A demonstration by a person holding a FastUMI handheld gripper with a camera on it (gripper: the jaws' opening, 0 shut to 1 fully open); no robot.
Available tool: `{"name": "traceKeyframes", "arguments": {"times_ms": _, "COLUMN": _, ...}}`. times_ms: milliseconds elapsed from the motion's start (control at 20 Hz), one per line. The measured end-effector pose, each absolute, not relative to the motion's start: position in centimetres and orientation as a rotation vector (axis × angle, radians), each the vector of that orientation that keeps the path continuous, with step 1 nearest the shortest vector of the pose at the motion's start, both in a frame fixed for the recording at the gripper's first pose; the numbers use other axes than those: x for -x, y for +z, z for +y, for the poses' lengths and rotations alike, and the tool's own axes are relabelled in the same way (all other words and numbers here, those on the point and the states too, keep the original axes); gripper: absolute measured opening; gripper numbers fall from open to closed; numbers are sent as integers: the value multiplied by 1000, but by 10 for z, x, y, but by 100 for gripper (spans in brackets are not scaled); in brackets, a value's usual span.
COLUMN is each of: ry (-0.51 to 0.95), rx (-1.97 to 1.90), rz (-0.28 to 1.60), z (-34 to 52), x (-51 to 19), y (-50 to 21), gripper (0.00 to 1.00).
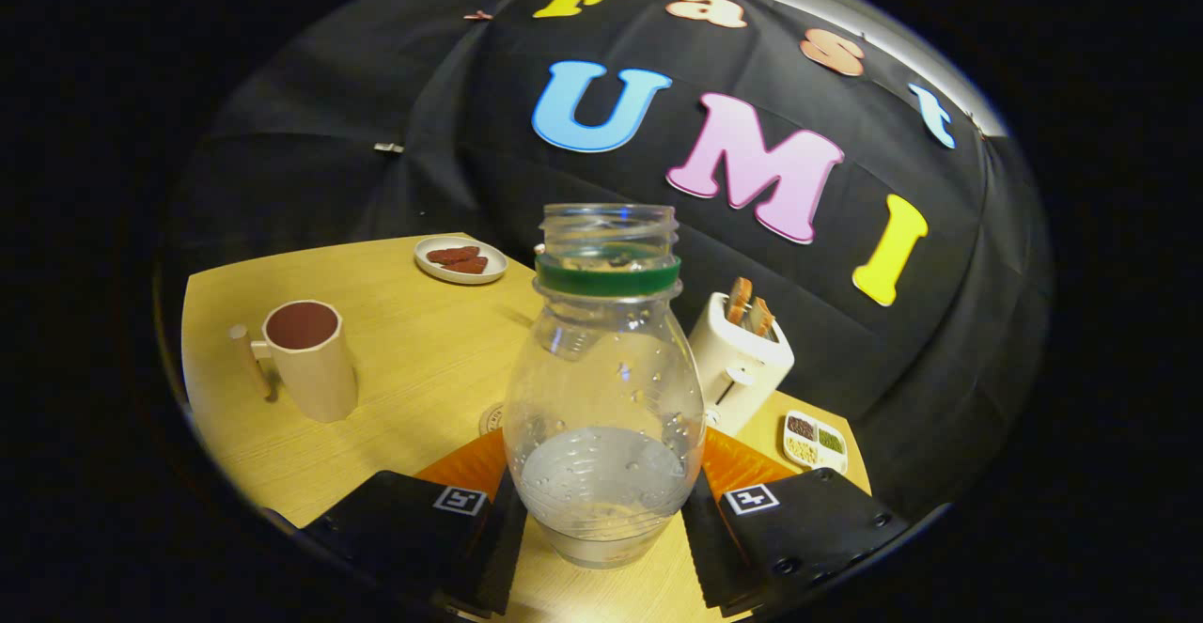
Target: Take the bottle from table, then pour the juice into the cup, finally place the bottle on the coaster
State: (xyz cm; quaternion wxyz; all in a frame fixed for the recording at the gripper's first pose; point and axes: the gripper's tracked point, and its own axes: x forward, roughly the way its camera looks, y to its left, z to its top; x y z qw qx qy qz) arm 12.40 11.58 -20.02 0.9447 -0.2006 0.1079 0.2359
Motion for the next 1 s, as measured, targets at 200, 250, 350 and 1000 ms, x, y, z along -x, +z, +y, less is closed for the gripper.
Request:
{"name": "traceKeyframes", "arguments": {"times_ms": 200, "ry": 520, "rx": 554, "rz": 224, "z": 150, "x": -116, "y": -195, "gripper": 76}}
{"name": "traceKeyframes", "arguments": {"times_ms": 250, "ry": 525, "rx": 611, "rz": 214, "z": 158, "x": -115, "y": -192, "gripper": 76}}
{"name": "traceKeyframes", "arguments": {"times_ms": 350, "ry": 538, "rx": 721, "rz": 191, "z": 174, "x": -114, "y": -189, "gripper": 76}}
{"name": "traceKeyframes", "arguments": {"times_ms": 1000, "ry": 495, "rx": 1207, "rz": 125, "z": 224, "x": -116, "y": -198, "gripper": 76}}
